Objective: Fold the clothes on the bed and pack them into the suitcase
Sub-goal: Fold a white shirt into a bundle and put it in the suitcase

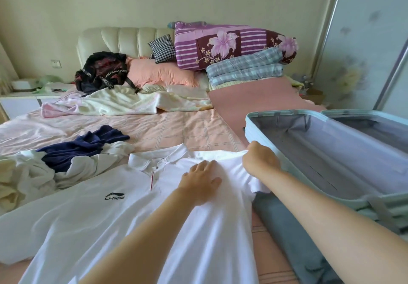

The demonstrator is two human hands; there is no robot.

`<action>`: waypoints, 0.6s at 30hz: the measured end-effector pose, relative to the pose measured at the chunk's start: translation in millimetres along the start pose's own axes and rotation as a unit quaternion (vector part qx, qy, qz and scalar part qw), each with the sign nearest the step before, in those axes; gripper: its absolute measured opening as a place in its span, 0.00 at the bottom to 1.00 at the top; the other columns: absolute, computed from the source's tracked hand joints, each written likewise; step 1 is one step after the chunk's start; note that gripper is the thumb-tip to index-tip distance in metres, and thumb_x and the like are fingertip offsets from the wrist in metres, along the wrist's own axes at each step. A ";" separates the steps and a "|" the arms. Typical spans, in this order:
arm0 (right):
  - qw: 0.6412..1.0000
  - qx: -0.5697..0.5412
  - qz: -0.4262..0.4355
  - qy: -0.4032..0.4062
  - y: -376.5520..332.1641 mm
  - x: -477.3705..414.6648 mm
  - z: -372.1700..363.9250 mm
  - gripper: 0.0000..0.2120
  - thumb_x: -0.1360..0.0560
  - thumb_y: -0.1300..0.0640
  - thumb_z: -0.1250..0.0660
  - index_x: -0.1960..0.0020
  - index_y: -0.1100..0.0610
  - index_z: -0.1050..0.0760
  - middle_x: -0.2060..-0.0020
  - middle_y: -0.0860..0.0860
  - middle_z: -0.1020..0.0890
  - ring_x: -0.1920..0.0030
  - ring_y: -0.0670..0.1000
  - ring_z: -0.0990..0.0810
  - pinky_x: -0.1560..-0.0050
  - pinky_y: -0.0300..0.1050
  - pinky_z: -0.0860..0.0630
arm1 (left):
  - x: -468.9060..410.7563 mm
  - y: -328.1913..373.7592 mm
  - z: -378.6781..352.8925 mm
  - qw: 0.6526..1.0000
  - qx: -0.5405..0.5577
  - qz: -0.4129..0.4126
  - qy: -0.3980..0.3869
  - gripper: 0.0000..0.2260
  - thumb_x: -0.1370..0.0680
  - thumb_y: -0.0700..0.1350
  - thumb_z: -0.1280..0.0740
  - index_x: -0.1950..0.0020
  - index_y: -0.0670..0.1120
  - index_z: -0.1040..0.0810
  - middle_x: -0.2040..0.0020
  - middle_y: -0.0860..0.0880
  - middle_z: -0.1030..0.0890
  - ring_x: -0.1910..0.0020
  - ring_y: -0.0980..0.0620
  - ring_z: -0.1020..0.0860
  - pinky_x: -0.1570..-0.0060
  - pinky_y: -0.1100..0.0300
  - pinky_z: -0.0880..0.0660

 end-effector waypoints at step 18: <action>0.915 0.256 0.250 -0.188 -67.5 34.1 -99.6 0.19 0.23 0.61 0.40 0.34 0.52 0.25 0.38 0.53 0.22 0.38 0.56 0.24 0.45 0.48 0.33 | 2.4 -58.2 -1.1 0.993 -0.059 0.021 -0.099 0.19 0.17 0.50 0.42 0.26 0.56 0.32 0.24 0.50 0.35 0.25 0.47 0.37 0.27 0.49 0.39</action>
Point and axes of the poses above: each hand's wrist, its own x-axis away from the middle knuckle, its own z-axis out of the back of the hand, y = z × x, the point moved 10 cm from there along -x, towards the middle knuckle
